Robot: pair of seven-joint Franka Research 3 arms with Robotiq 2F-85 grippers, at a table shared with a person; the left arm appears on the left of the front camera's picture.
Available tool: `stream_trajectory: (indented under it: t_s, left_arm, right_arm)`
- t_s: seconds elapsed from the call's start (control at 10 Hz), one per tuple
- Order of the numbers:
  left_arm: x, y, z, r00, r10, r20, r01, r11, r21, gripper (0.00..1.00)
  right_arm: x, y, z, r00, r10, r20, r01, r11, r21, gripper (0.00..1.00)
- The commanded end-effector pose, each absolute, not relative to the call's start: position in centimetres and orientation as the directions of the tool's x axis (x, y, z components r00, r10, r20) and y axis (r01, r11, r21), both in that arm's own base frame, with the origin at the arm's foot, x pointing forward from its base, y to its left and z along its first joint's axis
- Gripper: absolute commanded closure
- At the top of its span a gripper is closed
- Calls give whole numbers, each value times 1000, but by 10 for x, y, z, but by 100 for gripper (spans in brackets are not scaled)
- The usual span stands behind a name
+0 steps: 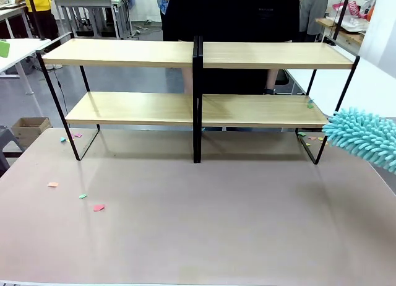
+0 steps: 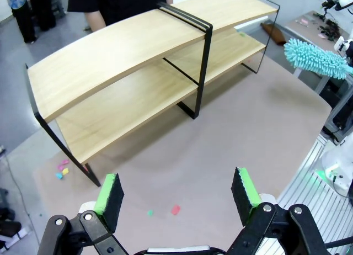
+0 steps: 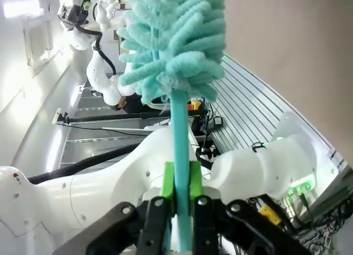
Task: Clean the shelves.
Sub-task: Place the Duster on the table.
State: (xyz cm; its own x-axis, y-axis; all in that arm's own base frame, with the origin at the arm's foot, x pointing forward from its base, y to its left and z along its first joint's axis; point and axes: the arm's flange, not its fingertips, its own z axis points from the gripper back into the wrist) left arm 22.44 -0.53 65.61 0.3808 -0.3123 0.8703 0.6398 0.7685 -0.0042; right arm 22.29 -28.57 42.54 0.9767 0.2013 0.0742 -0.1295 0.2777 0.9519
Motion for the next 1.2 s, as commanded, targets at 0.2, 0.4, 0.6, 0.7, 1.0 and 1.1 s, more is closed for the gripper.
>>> stream_trajectory:
  t_s: [0.2,0.4,0.6,0.7,1.0,1.1]
  left_arm:
    - [225,-5,656,382,-313,869,639,769,-4,0]
    - [225,-5,656,382,-313,869,639,769,-4,0]
    - [224,-5,656,381,-312,870,640,769,-4,0]
    - [228,-4,649,471,-268,841,687,709,-159,0]
    - [217,22,560,719,-110,686,615,560,-555,0]
    - [223,27,517,781,-24,624,546,512,-664,0]
  right_arm:
    - [223,-288,432,975,208,78,-137,289,947,87]
    - [223,-288,432,975,208,78,-137,289,947,87]
    - [223,-286,425,977,201,74,-130,278,952,87]
    - [237,-277,430,951,287,115,-199,286,937,87]
    - [291,-230,457,772,631,76,-329,295,897,87]
    - [306,-206,462,689,723,43,-364,294,884,87]
